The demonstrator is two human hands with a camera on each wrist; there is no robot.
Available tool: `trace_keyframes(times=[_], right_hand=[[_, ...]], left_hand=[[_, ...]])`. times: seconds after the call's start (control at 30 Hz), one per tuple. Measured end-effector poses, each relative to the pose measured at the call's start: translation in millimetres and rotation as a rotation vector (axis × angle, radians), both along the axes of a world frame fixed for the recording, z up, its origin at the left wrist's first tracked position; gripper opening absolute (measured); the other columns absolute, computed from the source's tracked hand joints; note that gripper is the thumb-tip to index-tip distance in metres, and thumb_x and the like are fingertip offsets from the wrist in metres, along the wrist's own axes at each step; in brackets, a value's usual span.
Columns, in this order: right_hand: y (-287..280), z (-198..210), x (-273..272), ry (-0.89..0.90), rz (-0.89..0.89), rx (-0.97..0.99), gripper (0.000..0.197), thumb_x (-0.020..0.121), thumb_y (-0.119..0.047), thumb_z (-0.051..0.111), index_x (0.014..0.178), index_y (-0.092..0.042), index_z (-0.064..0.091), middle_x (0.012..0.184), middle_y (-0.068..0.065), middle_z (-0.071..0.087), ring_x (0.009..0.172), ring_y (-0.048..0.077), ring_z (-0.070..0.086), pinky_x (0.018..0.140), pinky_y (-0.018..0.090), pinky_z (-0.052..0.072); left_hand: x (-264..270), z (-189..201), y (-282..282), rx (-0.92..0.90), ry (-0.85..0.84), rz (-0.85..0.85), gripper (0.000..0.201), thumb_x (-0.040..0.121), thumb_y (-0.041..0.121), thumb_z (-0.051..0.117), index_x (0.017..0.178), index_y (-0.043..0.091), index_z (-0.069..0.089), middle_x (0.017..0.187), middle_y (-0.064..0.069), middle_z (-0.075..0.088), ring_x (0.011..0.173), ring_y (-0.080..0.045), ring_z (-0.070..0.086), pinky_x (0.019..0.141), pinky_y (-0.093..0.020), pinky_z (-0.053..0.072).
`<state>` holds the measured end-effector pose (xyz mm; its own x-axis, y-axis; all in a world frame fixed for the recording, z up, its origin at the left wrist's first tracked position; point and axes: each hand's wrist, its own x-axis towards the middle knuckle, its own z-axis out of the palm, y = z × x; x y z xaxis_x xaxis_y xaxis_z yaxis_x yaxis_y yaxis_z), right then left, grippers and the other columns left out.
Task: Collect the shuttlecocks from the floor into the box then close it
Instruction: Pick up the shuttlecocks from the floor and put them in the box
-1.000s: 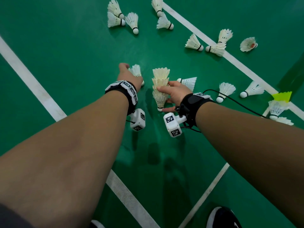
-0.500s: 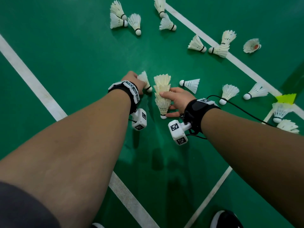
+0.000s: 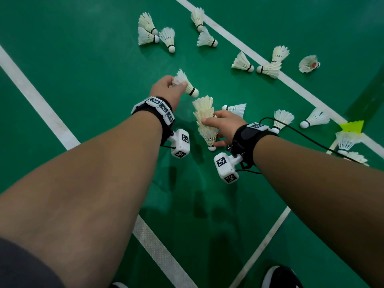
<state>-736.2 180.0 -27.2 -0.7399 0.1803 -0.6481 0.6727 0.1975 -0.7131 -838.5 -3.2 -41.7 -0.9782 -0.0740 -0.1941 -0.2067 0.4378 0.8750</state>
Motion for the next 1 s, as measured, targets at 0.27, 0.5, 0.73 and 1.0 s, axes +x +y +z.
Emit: trace_keyframes(times=[0.27, 0.5, 0.73, 1.0], right_hand=[[-4.1, 17.5, 5.2, 0.063, 0.073, 0.029, 0.061, 0.087, -0.035, 0.084, 0.141, -0.022, 0.059, 0.121, 0.000, 0.069, 0.102, 0.020, 0.073, 0.082, 0.048, 0.067], [4.4, 22.3, 9.2, 0.079, 0.051, 0.012, 0.067, 0.085, -0.034, 0.087, 0.144, -0.023, 0.056, 0.111, -0.010, 0.062, 0.094, 0.007, 0.063, 0.084, 0.050, 0.066], [16.3, 22.1, 14.8, 0.092, -0.007, -0.046, 0.068, 0.081, -0.034, 0.090, 0.141, -0.030, 0.059, 0.123, -0.006, 0.064, 0.105, 0.016, 0.068, 0.081, 0.049, 0.067], [12.1, 9.9, 10.3, 0.147, -0.023, -0.058, 0.074, 0.082, -0.031, 0.090, 0.148, -0.028, 0.056, 0.134, 0.001, 0.063, 0.108, 0.017, 0.072, 0.080, 0.040, 0.068]], left_hand=[[14.4, 28.7, 28.3, -0.102, -0.194, -0.187, 0.037, 0.080, 0.048, 0.059, 0.094, 0.015, 0.063, 0.085, -0.003, 0.063, 0.087, -0.030, 0.064, 0.083, -0.041, 0.058], [22.5, 34.7, 41.9, 0.155, -0.227, -0.013, 0.091, 0.067, 0.076, 0.068, 0.142, 0.031, 0.045, 0.135, -0.007, 0.058, 0.113, -0.031, 0.067, 0.102, -0.051, 0.055], [23.6, 22.0, 55.5, 0.227, -0.424, 0.122, 0.152, 0.017, 0.102, 0.069, 0.138, 0.011, 0.061, 0.127, -0.014, 0.072, 0.109, -0.035, 0.072, 0.102, -0.052, 0.055], [34.5, 13.8, 61.7, 0.334, -0.665, -0.055, 0.142, 0.026, 0.094, 0.076, 0.150, 0.027, 0.052, 0.141, -0.013, 0.059, 0.122, -0.038, 0.062, 0.108, -0.061, 0.043]])
